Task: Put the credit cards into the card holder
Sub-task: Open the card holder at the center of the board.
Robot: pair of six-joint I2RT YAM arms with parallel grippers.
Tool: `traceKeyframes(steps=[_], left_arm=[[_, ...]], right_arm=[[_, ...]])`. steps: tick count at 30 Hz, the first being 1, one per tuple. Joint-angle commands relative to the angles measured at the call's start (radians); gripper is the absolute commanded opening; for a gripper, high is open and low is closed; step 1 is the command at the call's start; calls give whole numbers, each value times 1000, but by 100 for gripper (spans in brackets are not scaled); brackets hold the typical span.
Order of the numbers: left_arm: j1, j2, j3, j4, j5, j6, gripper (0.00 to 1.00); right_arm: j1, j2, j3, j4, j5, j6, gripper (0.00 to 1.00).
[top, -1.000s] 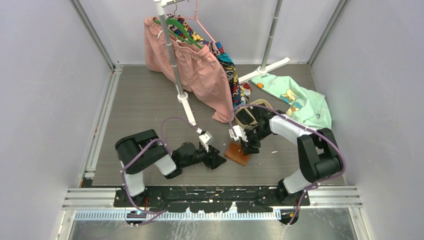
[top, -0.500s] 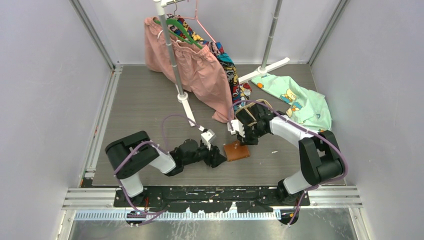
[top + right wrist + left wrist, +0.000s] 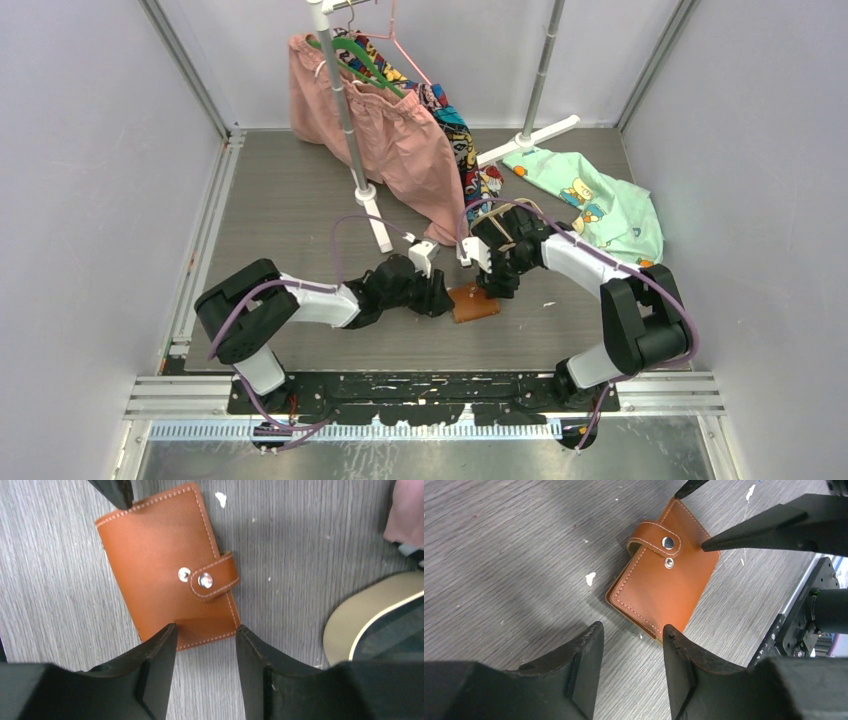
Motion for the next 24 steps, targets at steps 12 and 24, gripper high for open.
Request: traceKeyframes(steps=[12, 24], left_arm=[[24, 41, 73, -123, 57, -74, 45], [25, 12, 70, -157, 24, -34, 40]], right_arm=[[-18, 5, 24, -208, 16, -264, 36], [144, -69, 51, -178, 4, -158, 34]])
